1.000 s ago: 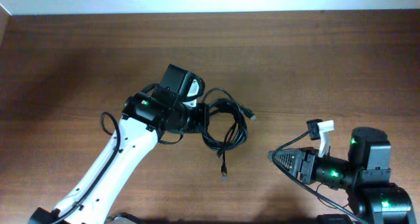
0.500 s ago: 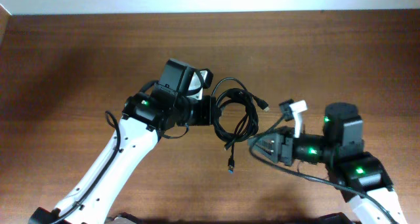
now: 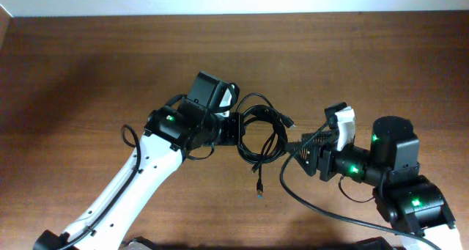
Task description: Untangle cables
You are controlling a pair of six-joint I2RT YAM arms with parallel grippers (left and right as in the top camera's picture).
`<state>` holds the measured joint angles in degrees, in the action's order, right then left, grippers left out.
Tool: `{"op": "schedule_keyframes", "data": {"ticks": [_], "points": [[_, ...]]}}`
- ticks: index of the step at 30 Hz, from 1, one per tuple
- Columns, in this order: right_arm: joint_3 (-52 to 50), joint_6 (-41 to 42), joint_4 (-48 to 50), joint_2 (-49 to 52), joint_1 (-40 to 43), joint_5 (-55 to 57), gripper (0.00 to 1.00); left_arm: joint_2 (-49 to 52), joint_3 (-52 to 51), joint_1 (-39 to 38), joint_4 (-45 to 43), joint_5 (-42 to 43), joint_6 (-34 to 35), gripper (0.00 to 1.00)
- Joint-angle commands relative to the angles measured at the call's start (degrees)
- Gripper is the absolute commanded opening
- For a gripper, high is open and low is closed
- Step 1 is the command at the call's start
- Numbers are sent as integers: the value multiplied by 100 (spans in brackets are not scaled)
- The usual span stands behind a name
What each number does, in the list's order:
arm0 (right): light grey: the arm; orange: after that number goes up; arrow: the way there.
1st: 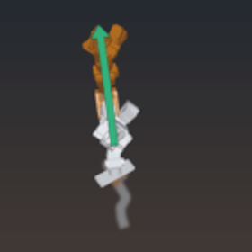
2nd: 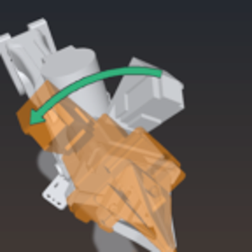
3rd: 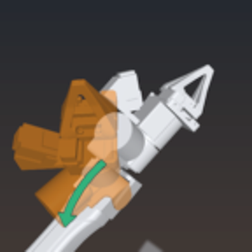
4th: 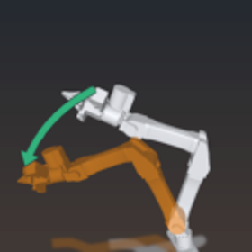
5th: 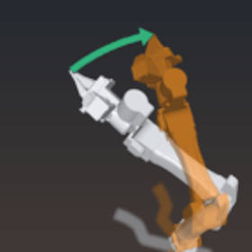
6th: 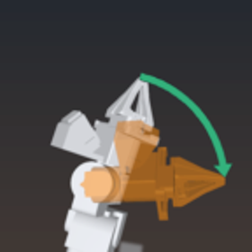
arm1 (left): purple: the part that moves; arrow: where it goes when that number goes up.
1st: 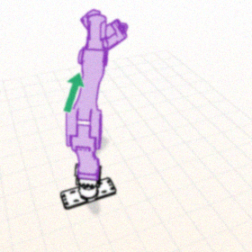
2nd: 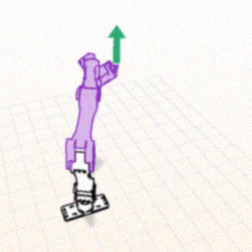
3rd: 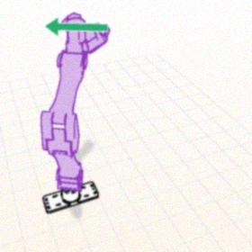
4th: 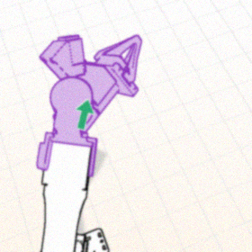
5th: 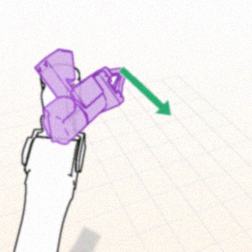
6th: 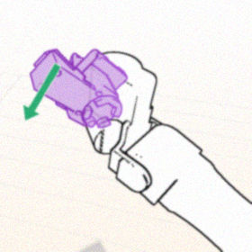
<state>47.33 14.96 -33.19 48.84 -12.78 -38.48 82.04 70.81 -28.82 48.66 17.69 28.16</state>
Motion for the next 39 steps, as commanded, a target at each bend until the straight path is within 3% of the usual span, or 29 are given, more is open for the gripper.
{"op": "schedule_keyframes", "data": {"ticks": [1,3,5,6,7,8,9,10,12,14,18,20,21,22,24,25,28,29,30,31,33,35,36,38,39], "points": [[2,-170,-26,284,-9,190,61,-28,20,0,-26,461,26,0],[2,-168,-31,678,-164,162,55,-28,20,0,-26,564,28,0],[2,-168,-24,999,-509,164,41,-28,20,0,-63,562,59,0],[4,-168,-2,1095,-767,166,32,-28,20,0,-63,564,74,0],[4,-168,0,1086,-898,168,12,-28,20,0,-63,562,74,0],[7,-164,-26,1051,-901,166,4,-28,20,0,-63,538,72,0],[22,-164,-133,964,-901,164,4,-28,20,0,-63,444,76,0],[96,-166,-474,756,-896,164,4,-28,20,15,-63,-149,544,0],[192,-166,-1340,-92,-896,122,4,-28,20,17,-63,-1394,2197,0],[192,-166,-2000,-918,-896,122,4,-28,20,90,-68,-1705,3095,0],[199,-101,-1980,-1895,-896,201,4,-24,20,92,98,-2350,3095,0],[199,-55,-1950,-1958,-896,280,4,-24,20,85,116,-1947,3091,0],[199,-57,-1947,-1954,-896,282,4,-24,20,79,116,-1797,2997,8],[199,-55,-1947,-1954,-896,282,4,-22,20,42,205,-1744,2898,24],[197,-55,-1954,-1954,-896,280,13,7,20,37,402,-1749,2898,92],[199,-55,-1954,-1954,-896,280,20,13,20,37,505,-1751,2898,99],[197,-57,-1952,-1954,-896,278,40,44,15,37,1119,-1899,2879,100],[199,-55,-1952,-1954,-896,280,53,92,-24,7,1316,-1895,2881,98],[199,-57,-1947,-1954,-896,280,61,151,-118,-76,1309,-1888,2920,92],[197,-57,-1921,-1954,-896,280,64,256,-291,-201,1294,-1888,3440,84],[197,-55,-1910,-1954,-896,278,64,496,-612,-291,1139,-1893,4385,65],[197,-55,-1908,-1954,-896,278,64,807,-815,-291,623,-1921,4750,69],[197,-55,-1910,-1954,-896,278,64,1095,-831,-291,389,-2258,4747,69],[197,-57,-1908,-1954,-896,280,64,1515,-831,-291,245,-2583,4579,80],[197,-57,-1908,-1950,-896,280,64,1703,-831,-291,111,-2627,4387,78]]}}
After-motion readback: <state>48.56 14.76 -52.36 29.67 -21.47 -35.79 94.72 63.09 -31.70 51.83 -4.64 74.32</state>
